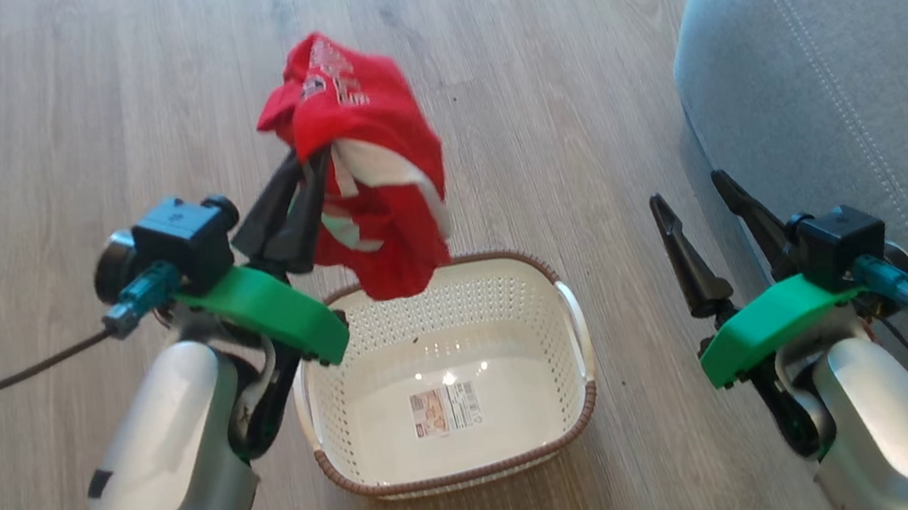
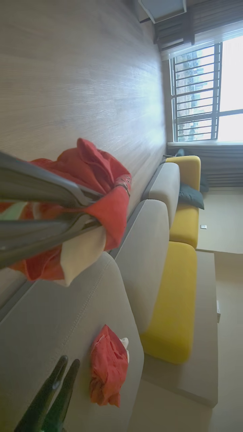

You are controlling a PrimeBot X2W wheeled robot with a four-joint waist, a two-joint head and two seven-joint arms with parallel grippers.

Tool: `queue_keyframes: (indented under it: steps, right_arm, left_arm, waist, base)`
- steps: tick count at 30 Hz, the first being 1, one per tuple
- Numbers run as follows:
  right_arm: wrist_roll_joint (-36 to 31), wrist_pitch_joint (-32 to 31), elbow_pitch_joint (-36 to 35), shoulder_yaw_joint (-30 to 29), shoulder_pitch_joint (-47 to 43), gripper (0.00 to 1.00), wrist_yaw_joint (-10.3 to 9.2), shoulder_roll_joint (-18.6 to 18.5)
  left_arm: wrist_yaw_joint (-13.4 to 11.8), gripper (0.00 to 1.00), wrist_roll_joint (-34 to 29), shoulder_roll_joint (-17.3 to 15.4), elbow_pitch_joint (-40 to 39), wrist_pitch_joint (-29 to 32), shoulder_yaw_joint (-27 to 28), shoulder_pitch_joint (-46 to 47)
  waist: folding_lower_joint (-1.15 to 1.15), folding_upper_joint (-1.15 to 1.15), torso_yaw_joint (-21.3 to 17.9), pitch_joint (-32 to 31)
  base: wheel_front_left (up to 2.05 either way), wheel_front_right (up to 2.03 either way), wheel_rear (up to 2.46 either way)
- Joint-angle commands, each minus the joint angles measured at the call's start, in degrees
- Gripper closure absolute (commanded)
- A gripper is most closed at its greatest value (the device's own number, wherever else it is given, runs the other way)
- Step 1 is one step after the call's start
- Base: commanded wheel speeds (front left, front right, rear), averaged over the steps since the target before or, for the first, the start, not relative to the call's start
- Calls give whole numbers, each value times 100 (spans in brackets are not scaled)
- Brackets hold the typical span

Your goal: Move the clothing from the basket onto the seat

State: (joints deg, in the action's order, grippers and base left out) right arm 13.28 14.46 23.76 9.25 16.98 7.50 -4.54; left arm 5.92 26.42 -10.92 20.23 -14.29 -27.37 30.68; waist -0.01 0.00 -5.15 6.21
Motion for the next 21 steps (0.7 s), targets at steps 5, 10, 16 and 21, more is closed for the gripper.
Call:
queue_keyframes:
  steps: [5, 10, 16, 21]
  right_arm:
    - [62, 54, -130, 150, -56, 0, -1, -27]
    - [71, 54, -114, 174, -104, 0, -1, -23]
    - [117, 54, -456, 776, 48, 0, -1, 35]
    - [191, 54, -817, 1640, 329, 0, -1, 68]
  left_arm:
    - [-39, 100, -156, -129, -870, -71, 395, 449]
    - [-103, 100, -184, -134, -1228, 11, 344, 453]
    - [-188, 100, -192, -144, -1411, 109, 278, 348]
    - [-208, 100, -175, -111, -1495, 137, 202, 290]
  waist:
    - [1, 0, -10, -122]
    - [1, 0, -24, -127]
    - [1, 0, -41, -137]
    - [1, 0, -39, -126]
  base:
    - [0, 0, 0]
    - [0, 0, 0]
    - [0, 0, 0]
    - [0, 0, 0]
